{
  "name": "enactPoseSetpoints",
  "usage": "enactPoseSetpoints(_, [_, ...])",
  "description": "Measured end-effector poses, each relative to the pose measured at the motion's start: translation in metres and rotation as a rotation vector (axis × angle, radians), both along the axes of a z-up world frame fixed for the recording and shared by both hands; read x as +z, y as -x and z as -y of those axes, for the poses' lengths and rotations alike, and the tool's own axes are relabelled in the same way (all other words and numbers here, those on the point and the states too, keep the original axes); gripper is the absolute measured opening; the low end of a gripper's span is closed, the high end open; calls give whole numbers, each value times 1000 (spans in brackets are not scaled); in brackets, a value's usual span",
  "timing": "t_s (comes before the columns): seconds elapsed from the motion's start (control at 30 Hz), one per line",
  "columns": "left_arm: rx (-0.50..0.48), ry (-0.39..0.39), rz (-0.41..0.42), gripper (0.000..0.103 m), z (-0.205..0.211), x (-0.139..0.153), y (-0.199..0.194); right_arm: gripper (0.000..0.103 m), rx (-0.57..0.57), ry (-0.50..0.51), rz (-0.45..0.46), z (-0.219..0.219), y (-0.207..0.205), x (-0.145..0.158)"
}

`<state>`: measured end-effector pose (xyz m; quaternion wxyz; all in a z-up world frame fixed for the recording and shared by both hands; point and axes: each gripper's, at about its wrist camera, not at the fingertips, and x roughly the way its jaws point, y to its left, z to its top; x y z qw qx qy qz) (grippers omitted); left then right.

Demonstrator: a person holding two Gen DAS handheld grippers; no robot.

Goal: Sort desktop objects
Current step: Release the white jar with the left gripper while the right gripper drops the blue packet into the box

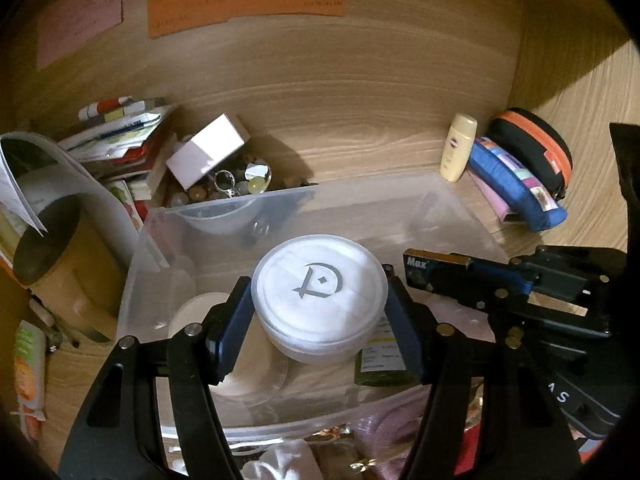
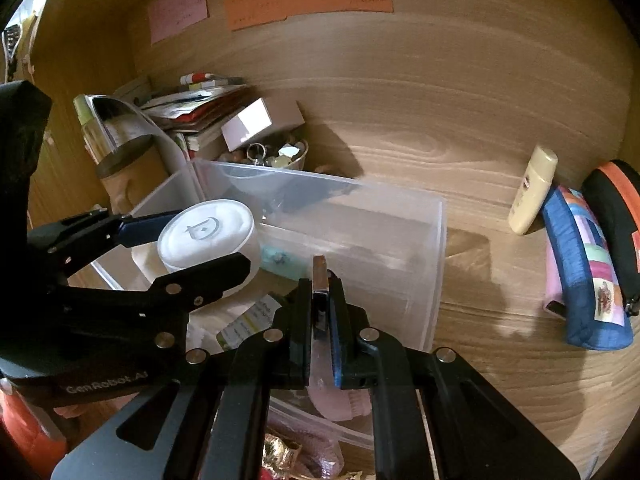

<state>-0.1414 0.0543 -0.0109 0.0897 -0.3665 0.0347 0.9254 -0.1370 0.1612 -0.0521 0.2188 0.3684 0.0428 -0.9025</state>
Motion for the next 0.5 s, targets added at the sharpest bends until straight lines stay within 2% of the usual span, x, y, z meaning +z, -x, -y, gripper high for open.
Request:
enactPoseSetpoints(0.17, [4, 10, -10, 65, -1, 1, -2, 7, 7, -3, 20, 1, 3, -3])
enactPoseSetpoints(0.37, [22, 2, -15, 70, 3, 4, -6, 8, 22, -5, 15, 4, 0, -1])
enactPoseSetpoints(0.5, [33, -3, -36, 73, 5, 10, -11, 15, 19, -3, 1, 2, -4, 4])
